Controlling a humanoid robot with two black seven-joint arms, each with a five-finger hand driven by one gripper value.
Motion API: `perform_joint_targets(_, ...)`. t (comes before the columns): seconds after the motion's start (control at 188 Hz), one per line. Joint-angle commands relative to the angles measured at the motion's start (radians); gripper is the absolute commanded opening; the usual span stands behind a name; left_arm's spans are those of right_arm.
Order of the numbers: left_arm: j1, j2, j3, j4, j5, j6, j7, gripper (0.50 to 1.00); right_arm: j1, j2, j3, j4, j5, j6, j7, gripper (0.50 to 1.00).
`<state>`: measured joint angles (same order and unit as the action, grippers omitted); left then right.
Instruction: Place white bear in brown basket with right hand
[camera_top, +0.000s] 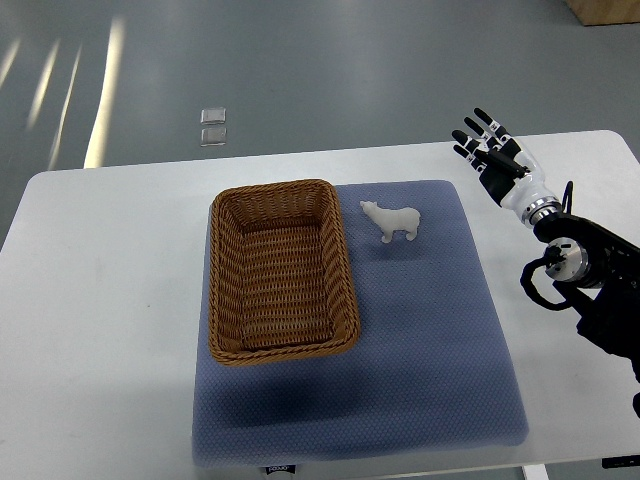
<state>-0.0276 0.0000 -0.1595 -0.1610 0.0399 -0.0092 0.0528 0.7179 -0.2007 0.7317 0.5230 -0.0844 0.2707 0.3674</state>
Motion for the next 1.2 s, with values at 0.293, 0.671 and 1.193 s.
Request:
perform_joint_targets(0.293,0.000,0.000,0.000,0.000,0.000,0.000,-0.001,1.000,0.005,0.000,-0.002,0.002,-0.002,0.002,-0.001,0.924)
perform_joint_targets(0.671,0.000,0.000,0.000,0.000,0.000,0.000,-0.001,1.000,0.006,-0.003,-0.011,0.003,-0.011,0.005,-0.002,0.924)
perform_joint_targets(1.193,0.000,0.000,0.000,0.001,0.000,0.000,-0.001,1.000,0.025,-0.011,-0.023,0.003,-0.058,0.010,-0.002,0.924)
